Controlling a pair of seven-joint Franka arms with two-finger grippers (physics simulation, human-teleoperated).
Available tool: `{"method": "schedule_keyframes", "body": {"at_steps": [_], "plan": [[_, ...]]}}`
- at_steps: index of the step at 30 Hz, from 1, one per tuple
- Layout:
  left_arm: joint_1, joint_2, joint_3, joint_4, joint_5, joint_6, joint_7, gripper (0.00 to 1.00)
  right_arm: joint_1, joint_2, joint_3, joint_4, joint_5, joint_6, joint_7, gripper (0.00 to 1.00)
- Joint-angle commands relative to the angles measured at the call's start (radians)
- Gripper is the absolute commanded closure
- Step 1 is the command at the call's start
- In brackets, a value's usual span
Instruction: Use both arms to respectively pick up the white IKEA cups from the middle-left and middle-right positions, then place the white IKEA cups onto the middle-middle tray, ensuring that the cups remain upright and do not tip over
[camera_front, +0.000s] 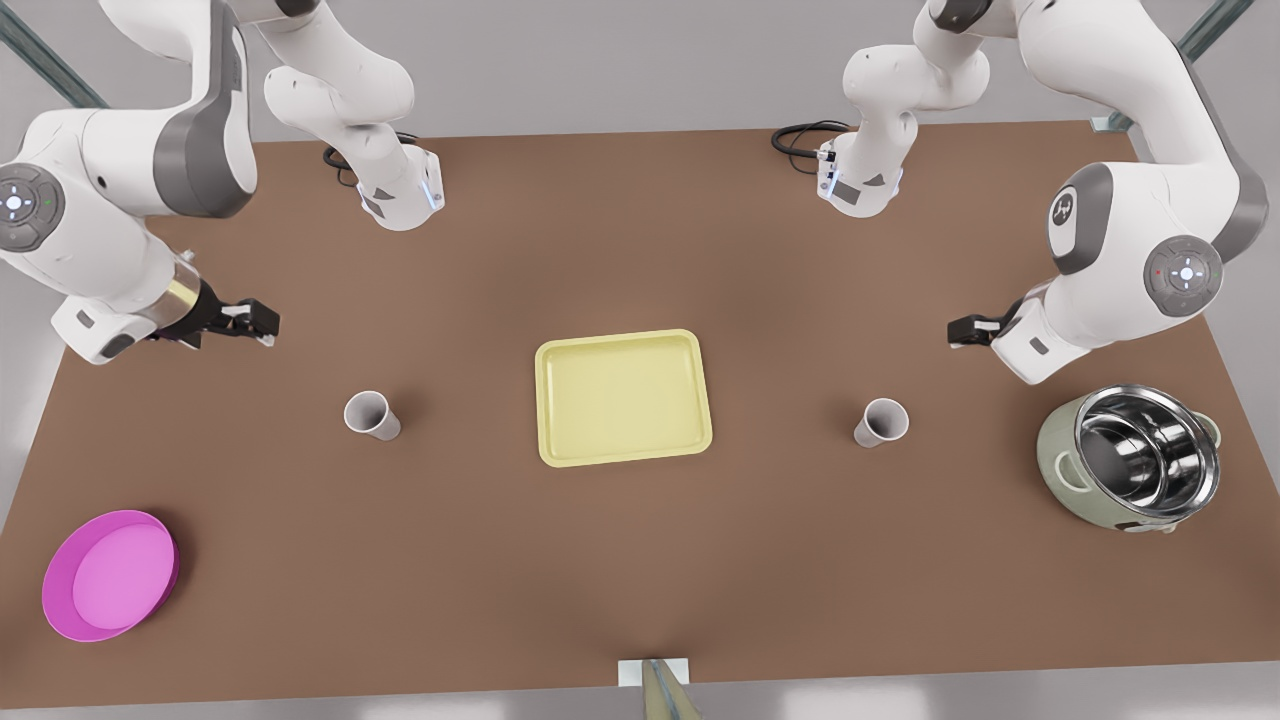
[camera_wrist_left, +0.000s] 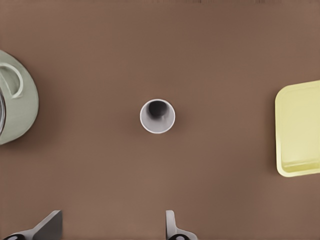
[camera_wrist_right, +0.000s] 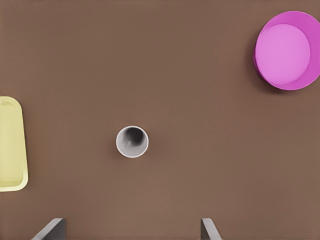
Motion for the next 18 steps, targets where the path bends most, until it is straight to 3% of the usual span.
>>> {"method": "schedule_keyframes", "body": {"at_steps": [1, 4, 7, 10, 15, 18], "plan": [[0.000, -0.001, 0.000, -0.001, 0.000, 0.007, -0.006, 0.00, 0.003, 0.000, 0.000, -0.003, 0.006, 0.013, 0.008, 0.00], [-0.003, 0.057, 0.001, 0.005, 0.004, 0.011, -0.010, 0.00, 0.003, 0.023, 0.000, -0.003, 0.006, 0.013, 0.008, 0.00], [0.026, 0.263, 0.000, 0.012, -0.004, 0.204, -0.010, 0.00, 0.003, 0.141, 0.003, -0.003, 0.019, 0.064, 0.008, 0.00], [0.025, 0.320, 0.000, 0.002, -0.007, 0.341, -0.010, 0.00, 0.002, 0.152, 0.001, -0.130, 0.041, 0.190, 0.008, 0.00], [0.032, 0.252, 0.001, -0.214, -0.032, 0.545, -0.012, 0.00, -0.014, 0.149, 0.001, -0.267, 0.044, 0.372, 0.008, 0.00], [0.031, 0.255, 0.001, -0.245, -0.032, 0.547, -0.013, 0.00, -0.023, 0.152, 0.001, -0.335, 0.044, 0.463, 0.008, 0.00]]}}
